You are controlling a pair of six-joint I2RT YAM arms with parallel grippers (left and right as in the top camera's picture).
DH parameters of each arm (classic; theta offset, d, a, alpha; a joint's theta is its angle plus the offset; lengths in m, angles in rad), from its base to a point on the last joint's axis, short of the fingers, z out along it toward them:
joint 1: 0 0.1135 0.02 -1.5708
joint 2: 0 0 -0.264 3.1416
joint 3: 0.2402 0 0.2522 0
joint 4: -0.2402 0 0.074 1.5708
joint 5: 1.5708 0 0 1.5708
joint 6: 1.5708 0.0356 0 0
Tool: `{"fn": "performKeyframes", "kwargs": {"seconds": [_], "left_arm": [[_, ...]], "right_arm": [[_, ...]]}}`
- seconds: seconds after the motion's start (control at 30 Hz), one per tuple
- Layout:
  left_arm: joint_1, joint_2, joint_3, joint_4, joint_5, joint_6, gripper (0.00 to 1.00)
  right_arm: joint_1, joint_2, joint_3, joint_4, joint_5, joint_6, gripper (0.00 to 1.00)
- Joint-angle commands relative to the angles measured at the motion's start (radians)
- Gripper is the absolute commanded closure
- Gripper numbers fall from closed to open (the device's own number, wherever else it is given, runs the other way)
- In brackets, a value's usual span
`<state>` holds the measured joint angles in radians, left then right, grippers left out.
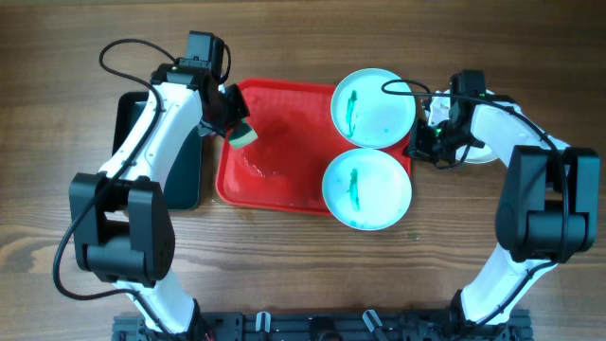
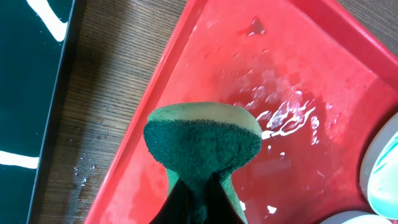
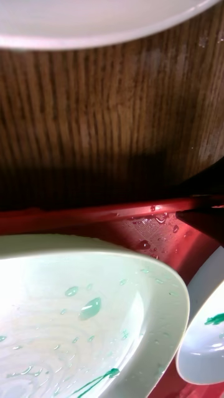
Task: Clean dirty plates on tray and stack at the side
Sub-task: 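Release the white plate and move right gripper to a blue plate rim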
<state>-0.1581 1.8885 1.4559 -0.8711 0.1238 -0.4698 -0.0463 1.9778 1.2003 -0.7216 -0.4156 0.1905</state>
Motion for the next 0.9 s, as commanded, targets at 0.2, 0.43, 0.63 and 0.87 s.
{"fn": "performKeyframes", "kwargs": {"seconds": [0.2, 0.43, 0.63, 0.87], "left_arm": [[-0.004, 0.013, -0.011, 0.015, -0.010, -0.009, 0.96], [-0.004, 0.013, -0.011, 0.023, -0.010, -0.009, 0.96], [-0.004, 0.013, -0.010, 0.023, -0.010, -0.009, 0.96], [-0.004, 0.013, -0.010, 0.022, -0.010, -0.009, 0.96]], "right_arm": [[-0.005, -0.034, 0.029, -0.017, 0.068, 0.015, 0.80], [-0.003, -0.035, 0.041, 0.005, 0.068, -0.033, 0.64], [0.023, -0.033, -0.011, 0.081, 0.072, -0.034, 0.83], [0.036, -0.033, -0.033, 0.151, 0.095, -0.114, 0.96]]}}
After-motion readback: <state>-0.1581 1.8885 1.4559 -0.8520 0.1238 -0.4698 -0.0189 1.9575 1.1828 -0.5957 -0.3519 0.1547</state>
